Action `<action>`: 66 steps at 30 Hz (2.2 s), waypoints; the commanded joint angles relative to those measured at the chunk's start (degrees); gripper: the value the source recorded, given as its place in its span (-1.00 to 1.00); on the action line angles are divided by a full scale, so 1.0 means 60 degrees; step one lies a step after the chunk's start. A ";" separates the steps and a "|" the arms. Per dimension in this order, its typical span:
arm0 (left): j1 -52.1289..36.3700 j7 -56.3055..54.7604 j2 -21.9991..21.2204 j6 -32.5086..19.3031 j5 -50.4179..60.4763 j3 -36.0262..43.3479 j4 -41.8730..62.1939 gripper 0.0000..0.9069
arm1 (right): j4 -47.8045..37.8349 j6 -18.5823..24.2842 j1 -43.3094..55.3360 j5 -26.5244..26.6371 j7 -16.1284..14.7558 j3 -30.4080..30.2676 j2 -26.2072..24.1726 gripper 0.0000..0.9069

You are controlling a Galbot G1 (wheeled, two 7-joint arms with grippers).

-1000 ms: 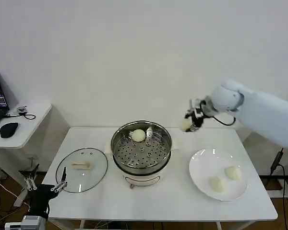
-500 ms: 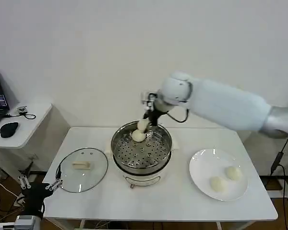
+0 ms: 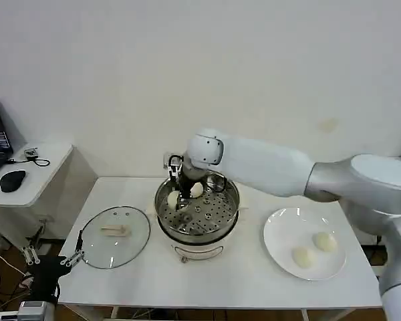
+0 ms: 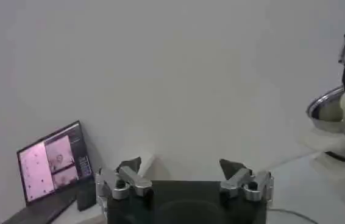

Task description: Take steamed baozi put them in steamer then cover it.

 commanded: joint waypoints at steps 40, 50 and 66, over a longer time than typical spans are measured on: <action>-0.0256 0.0054 0.0009 0.0080 0.0094 0.0586 0.0014 1.00 | 0.5292 0.1914 0.1618 -0.2828 -0.2531 0.0139 -0.8116 1.00; -0.0284 0.0083 0.0135 -0.0005 0.0397 0.0783 0.0049 1.00 | 0.5857 0.2821 -0.1466 -0.4576 -0.2568 0.1866 -1.0275 1.00; -0.0221 0.0142 0.0264 0.0019 0.0403 0.0805 0.0172 1.00 | 0.5320 0.3196 -0.7005 -0.6001 -0.2459 0.5815 -1.0514 1.00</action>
